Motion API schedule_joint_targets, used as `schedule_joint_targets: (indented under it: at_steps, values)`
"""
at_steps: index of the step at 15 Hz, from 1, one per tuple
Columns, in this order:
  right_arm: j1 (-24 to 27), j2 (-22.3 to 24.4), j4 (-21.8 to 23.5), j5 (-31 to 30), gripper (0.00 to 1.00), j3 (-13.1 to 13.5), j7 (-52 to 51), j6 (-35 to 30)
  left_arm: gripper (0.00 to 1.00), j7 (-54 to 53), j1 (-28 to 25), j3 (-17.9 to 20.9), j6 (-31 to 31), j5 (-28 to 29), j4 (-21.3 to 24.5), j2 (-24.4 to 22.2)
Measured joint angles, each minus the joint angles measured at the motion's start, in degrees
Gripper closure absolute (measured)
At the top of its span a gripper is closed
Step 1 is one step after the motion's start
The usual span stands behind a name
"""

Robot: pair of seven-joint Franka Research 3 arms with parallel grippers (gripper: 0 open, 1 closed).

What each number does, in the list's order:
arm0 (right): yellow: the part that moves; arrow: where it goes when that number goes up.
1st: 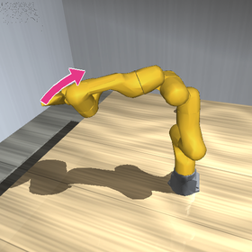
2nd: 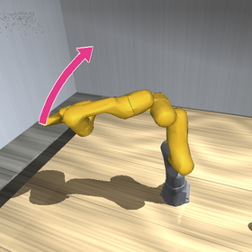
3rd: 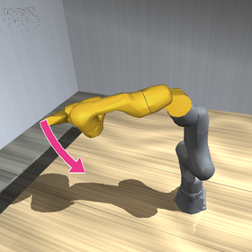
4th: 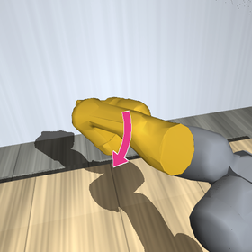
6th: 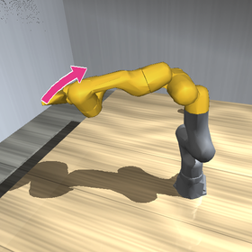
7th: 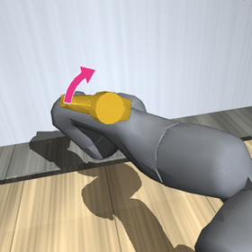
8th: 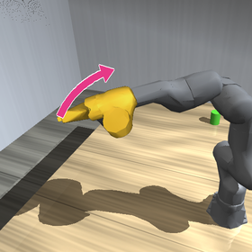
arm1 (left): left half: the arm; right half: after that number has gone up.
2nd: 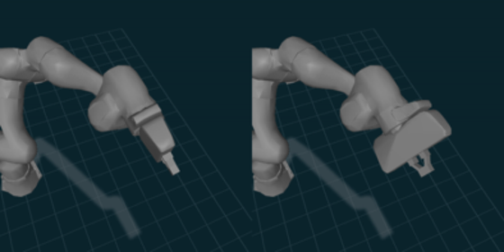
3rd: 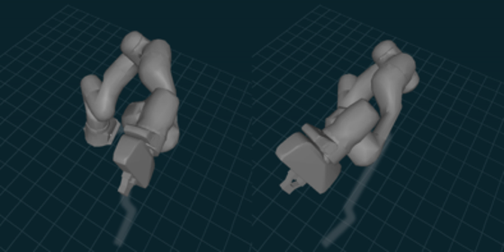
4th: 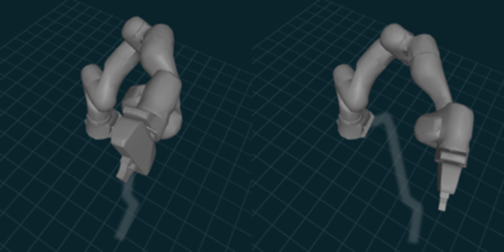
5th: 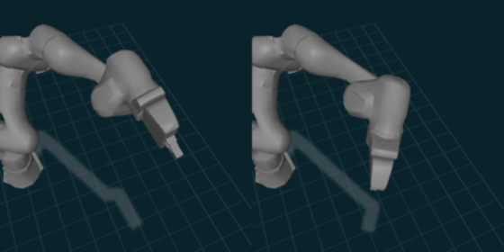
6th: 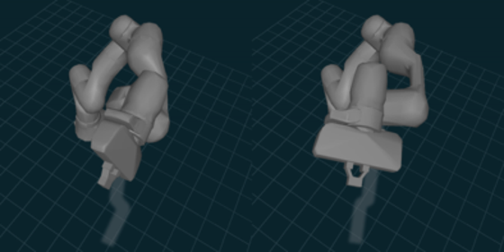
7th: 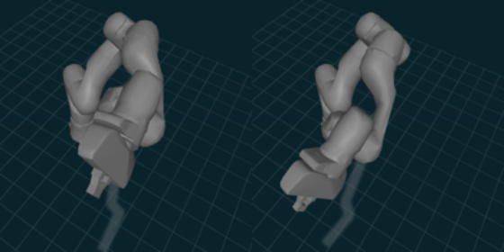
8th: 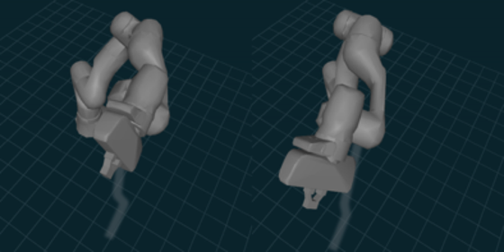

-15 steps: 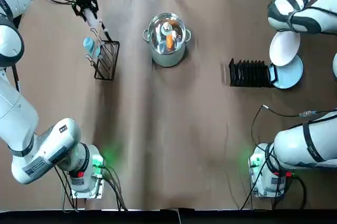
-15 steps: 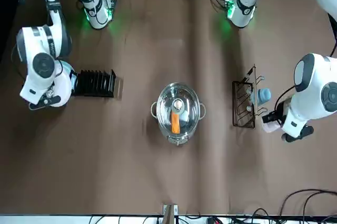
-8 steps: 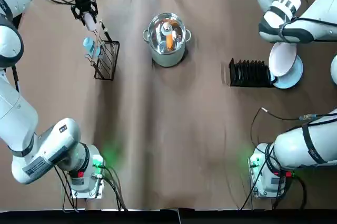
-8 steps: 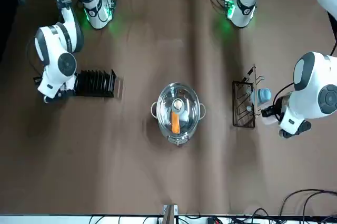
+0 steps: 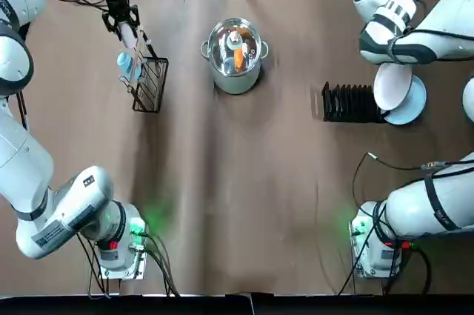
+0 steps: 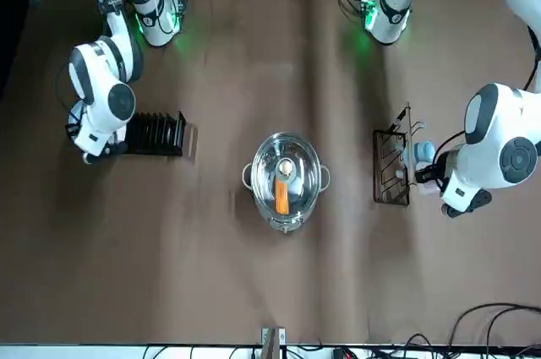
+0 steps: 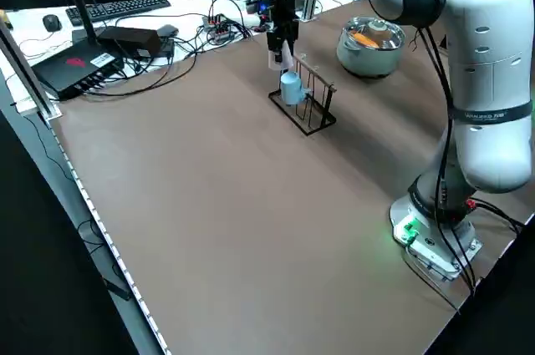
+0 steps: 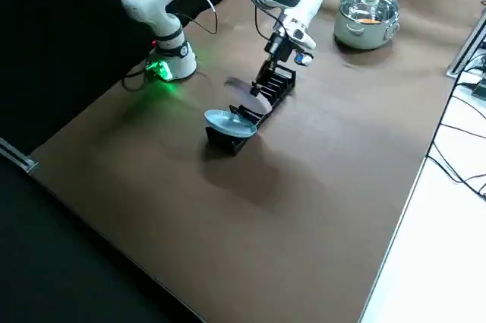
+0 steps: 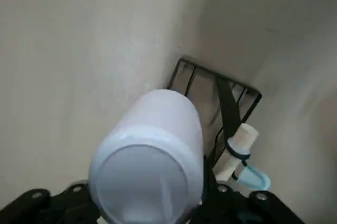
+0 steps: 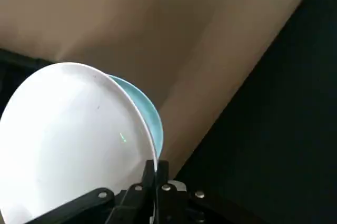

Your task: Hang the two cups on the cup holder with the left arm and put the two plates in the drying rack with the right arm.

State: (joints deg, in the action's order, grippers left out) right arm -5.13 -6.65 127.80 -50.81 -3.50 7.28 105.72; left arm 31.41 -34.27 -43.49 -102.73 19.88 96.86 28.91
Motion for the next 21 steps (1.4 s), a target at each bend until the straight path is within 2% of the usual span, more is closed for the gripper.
schedule_joint_targets:
  at_steps: [5,13,14,15,16,18,20,21]
  values:
    - [-2.4,-2.7,0.3,0.0,0.97,0.0,1.6,0.0,0.34,0.0,0.0,0.1,0.0,0.1,0.8,0.0]
    - [-2.6,-4.7,0.2,0.0,0.96,0.0,2.4,0.2,0.34,0.0,0.0,0.2,0.0,1.1,0.9,1.0]
    - [-2.6,-4.8,0.2,0.0,0.92,0.0,2.4,0.2,0.34,0.0,0.0,0.2,0.0,1.1,0.9,1.1]
    - [-2.7,-5.1,0.1,0.0,0.73,0.0,2.4,0.2,0.34,0.0,0.0,0.2,0.0,1.1,0.9,1.1]
    - [-2.7,-5.2,-0.1,0.0,0.63,0.0,2.4,0.2,0.34,0.0,0.0,0.2,0.0,1.1,0.9,1.1]
    - [-2.7,-5.6,-0.6,-0.1,0.47,0.0,2.5,0.2,0.21,0.0,0.0,0.2,-0.1,1.3,0.8,1.1]
    - [-2.7,-5.7,-1.8,-0.1,0.47,0.0,2.4,0.2,0.03,0.0,0.0,0.2,-0.1,1.5,0.6,1.1]
    - [-2.7,-5.7,-2.6,0.0,0.47,0.1,2.2,0.1,0.0,0.0,0.0,0.2,-0.1,1.5,0.4,1.1]
